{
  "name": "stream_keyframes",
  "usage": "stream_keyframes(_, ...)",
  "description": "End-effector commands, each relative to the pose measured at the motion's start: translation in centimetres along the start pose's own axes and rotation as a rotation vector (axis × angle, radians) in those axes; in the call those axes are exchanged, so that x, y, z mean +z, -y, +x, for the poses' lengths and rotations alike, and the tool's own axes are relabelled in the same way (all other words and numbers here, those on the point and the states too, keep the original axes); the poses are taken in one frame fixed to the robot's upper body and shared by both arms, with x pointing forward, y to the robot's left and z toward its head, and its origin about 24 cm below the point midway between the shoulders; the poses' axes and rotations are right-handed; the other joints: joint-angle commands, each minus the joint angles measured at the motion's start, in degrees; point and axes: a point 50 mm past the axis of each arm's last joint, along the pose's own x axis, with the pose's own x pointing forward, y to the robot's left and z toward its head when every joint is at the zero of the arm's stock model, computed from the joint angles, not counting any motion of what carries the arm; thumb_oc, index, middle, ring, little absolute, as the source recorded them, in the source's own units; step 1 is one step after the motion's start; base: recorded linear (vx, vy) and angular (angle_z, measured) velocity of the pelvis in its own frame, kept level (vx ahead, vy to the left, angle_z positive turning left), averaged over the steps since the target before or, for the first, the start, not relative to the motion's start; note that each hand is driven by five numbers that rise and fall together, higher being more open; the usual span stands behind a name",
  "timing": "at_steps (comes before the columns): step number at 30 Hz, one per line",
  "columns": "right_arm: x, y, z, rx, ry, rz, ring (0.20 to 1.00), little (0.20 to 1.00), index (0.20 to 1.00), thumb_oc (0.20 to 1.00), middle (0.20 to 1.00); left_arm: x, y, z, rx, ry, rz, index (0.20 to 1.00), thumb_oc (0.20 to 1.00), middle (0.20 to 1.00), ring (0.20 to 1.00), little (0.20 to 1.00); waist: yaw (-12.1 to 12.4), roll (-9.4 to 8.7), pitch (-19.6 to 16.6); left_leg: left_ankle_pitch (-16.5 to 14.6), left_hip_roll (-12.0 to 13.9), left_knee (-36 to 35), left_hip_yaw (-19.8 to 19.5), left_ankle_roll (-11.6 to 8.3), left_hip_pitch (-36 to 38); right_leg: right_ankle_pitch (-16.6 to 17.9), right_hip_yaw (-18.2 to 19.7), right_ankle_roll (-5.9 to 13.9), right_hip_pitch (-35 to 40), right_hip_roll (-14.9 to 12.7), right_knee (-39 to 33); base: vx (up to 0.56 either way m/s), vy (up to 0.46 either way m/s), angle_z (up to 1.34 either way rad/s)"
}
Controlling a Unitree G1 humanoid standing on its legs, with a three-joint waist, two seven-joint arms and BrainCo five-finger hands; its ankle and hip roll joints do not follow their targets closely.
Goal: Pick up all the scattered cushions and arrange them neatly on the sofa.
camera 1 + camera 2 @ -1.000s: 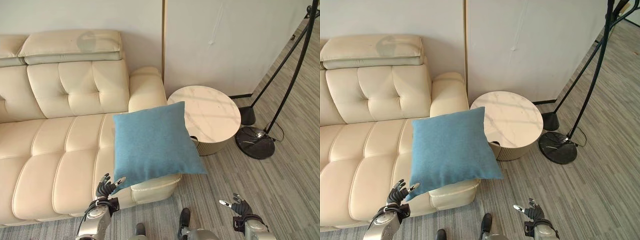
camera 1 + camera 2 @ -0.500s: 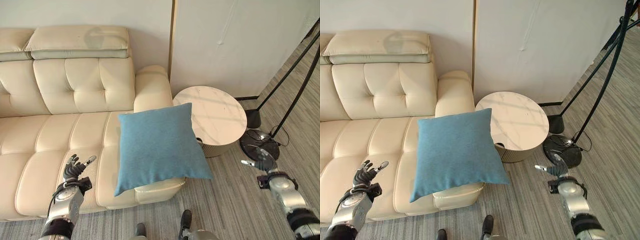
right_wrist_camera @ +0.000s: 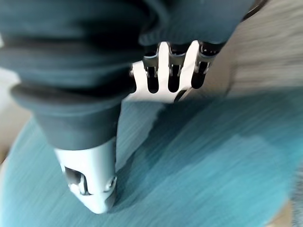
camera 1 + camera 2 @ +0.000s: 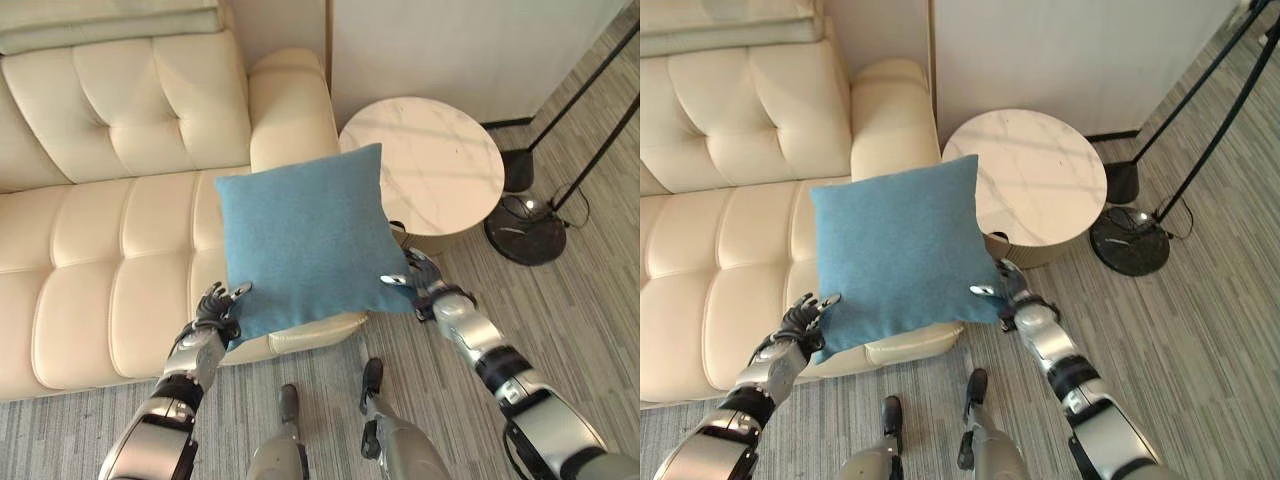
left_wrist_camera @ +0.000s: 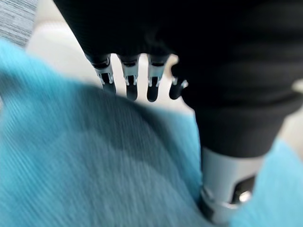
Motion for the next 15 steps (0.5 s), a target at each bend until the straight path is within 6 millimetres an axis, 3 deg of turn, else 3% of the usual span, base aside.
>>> stream_keyframes(1,3.4,0.0,0.8,-0.003,0.102,-0.015,1.0,1.0,1.0,1.0,1.0,3.4,-0.3,0.7,0.02,0.091,0.012,1.0,1.0,1.0,1.0,1.0,0.03,-1.52,-0.09,-3.03,0.1,1.87,1.55,0.25,-1.24,-12.01,3.92,5.67,4.65,-3.0,2.85,-0.07,0.013,0.0)
stream_keyframes(3,6.2,-0.1,1.3,0.01,0.171,-0.118,1.0,1.0,1.0,1.0,1.0,4.6,0.5,0.9,0.003,0.122,0.017,1.0,1.0,1.0,1.0,1.0,0.28,-1.9,0.57,-3.08,0.22,2.11,1.6,0.1,-1.33,-11.88,3.97,5.67,4.55,-3.11,3.03,-0.03,0.006,-0.03)
stream_keyframes(7,9.7,1.3,1.6,-0.027,0.249,-0.299,1.0,1.0,1.0,1.0,1.0,5.9,1.0,0.9,-0.023,0.165,0.03,1.0,1.0,1.0,1.0,1.0,0.61,-2.77,0.97,-2.87,0.14,2.21,1.56,0.04,-1.69,-11.47,3.75,5.79,4.4,-3.3,2.96,-0.01,0.0,-0.01)
stream_keyframes(11,9.3,3.0,1.9,-0.073,0.204,-0.319,1.0,1.0,1.0,1.0,1.0,5.7,0.9,0.7,-0.03,0.167,0.039,1.0,1.0,1.0,1.0,1.0,0.69,-3.62,0.61,-3.14,0.15,2.05,1.63,0.11,-1.1,-11.38,3.7,6.02,4.83,-3.27,2.87,0.01,0.004,0.02)
stream_keyframes(15,7.7,2.4,2.0,-0.052,0.156,-0.292,1.0,1.0,1.0,1.0,1.0,5.1,1.1,0.6,-0.043,0.156,0.047,1.0,1.0,1.0,1.0,1.0,0.76,-4.13,0.47,-3.37,0.12,1.84,1.62,0.25,-0.49,-11.38,3.87,6.07,5.26,-3.23,2.74,0.01,0.003,-0.02)
